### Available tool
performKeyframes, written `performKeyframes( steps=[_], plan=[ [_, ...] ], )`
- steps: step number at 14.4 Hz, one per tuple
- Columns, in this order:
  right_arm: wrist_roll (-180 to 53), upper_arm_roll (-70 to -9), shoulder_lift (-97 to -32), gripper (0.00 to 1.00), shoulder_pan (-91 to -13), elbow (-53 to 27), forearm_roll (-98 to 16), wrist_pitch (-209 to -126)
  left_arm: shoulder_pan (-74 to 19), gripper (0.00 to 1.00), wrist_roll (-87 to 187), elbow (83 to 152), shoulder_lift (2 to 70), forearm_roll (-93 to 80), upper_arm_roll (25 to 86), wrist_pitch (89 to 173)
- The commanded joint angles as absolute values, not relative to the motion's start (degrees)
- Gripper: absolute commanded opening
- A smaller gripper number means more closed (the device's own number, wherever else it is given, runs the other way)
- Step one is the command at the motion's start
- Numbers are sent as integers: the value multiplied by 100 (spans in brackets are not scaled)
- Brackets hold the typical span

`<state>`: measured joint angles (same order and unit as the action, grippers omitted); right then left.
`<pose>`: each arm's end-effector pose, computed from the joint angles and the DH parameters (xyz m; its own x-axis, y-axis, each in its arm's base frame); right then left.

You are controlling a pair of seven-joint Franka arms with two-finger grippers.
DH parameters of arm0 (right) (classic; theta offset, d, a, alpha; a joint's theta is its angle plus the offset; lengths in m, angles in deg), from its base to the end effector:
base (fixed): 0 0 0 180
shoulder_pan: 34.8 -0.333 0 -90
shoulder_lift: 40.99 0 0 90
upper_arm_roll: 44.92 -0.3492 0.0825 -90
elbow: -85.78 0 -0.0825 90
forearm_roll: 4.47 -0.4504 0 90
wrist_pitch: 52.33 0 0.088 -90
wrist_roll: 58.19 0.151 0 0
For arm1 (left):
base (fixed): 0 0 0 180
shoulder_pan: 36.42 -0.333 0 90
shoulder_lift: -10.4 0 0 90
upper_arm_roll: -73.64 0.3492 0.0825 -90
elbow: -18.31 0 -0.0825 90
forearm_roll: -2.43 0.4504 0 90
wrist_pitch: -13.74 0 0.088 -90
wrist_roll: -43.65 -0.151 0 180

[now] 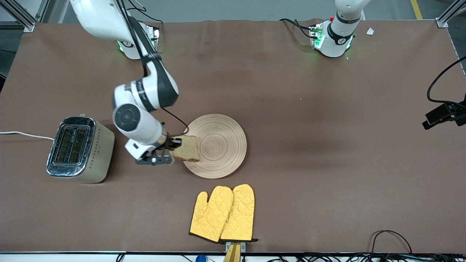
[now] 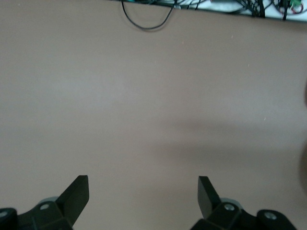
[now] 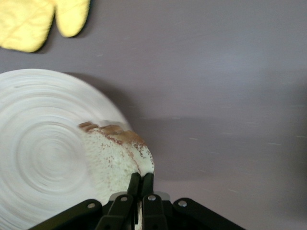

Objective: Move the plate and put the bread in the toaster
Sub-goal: 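Lift the bread with the right gripper and carry it to the toaster, then align the held bread above the toaster slot with the right gripper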

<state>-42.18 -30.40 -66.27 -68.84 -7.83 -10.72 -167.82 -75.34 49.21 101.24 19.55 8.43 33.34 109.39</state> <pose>0.6856 0.2714 0.3208 0.9987 0.0325 -0.0391 0.0334 -0.9992 0.0227 0.6780 0.0314 0.6089 0.9919 0.0792 0.0993 0.0788 -0.9969 0.0080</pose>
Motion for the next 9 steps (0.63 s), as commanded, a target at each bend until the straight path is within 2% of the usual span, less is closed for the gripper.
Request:
performKeyframes(
  steps=[1, 2, 3, 5, 6, 8, 9],
  plan=[
    [-4201, -2709, -6306, 0, -6863, -539, -283, -15855, -7431, 100, 4603, 10041, 1736, 850, 3434, 10699],
    [-4219, -2568, -6288, 0, -6855, -301, -19, -15424, -7090, 100, 4593, 10058, 1674, 850, 3679, 10699],
    [-4219, -2402, -6279, 0, -6855, -177, 210, -15168, -6452, 100, 4637, 10084, 1569, 832, 4264, 10690],
    [-4202, -2198, -6209, 0, -6855, -167, 798, -14990, -4914, 100, 4672, 10128, 1332, 623, 5801, 10481],
    [-4158, -2172, -6209, 0, -6846, -167, 1202, -14920, -4481, 100, 4655, 10120, 1270, 482, 6304, 10297],
    [-4018, -2128, -6217, 0, -6794, -167, 1853, -14788, -4004, 100, 4646, 10364, 1033, 314, 6826, 10154],
    [-3930, -2101, -6235, 0, -6758, -176, 2039, -14787, -3967, 100, 4655, 10453, 893, 314, 6863, 10154]
  ],
)
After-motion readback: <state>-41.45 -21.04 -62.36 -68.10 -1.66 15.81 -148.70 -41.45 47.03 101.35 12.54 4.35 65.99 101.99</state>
